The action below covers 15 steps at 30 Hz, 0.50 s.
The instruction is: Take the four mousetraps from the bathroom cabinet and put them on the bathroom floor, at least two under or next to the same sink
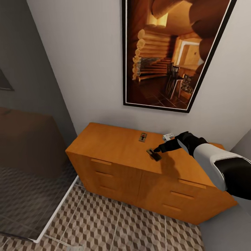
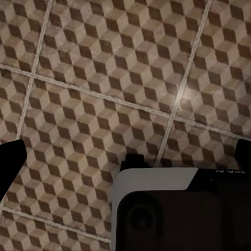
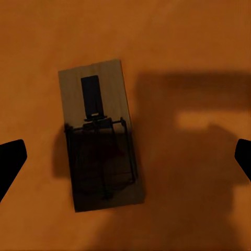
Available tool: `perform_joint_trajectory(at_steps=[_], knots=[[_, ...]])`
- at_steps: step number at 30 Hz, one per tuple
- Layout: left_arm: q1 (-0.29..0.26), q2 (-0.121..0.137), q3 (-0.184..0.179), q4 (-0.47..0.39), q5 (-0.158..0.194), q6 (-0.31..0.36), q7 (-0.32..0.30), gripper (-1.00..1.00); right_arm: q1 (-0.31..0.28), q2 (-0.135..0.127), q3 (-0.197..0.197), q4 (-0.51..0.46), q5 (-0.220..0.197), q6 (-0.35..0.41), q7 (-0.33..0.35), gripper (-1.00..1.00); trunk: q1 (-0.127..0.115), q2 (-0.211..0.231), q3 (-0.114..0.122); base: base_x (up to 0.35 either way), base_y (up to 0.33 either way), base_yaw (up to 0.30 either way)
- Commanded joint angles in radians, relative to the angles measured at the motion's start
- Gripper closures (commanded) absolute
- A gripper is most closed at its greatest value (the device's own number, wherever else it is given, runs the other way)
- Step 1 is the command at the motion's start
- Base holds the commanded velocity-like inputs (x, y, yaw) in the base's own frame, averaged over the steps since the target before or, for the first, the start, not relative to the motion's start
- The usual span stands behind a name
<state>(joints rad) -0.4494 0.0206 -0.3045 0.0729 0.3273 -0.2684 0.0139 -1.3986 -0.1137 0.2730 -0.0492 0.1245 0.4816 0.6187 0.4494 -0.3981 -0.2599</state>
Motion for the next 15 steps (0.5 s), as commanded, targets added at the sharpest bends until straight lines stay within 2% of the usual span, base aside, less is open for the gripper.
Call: perform_joint_trajectory(at_steps=[1,15], knots=[[-0.002,-0.001,-0.008,0.004,0.004,-0.007,0.001,-1.00,-0.001,0.000,-0.002,-0.002,0.010,0.003,0.006,-1.00,0.001,-0.002,-0.002,0.000,0.000,0.000],[-0.002,-0.001,-0.008,0.004,0.004,-0.006,0.001,-1.00,-0.001,-0.001,-0.002,-0.001,0.010,0.003,0.006,-1.00,0.001,-0.002,-0.013,0.000,0.000,0.000]])
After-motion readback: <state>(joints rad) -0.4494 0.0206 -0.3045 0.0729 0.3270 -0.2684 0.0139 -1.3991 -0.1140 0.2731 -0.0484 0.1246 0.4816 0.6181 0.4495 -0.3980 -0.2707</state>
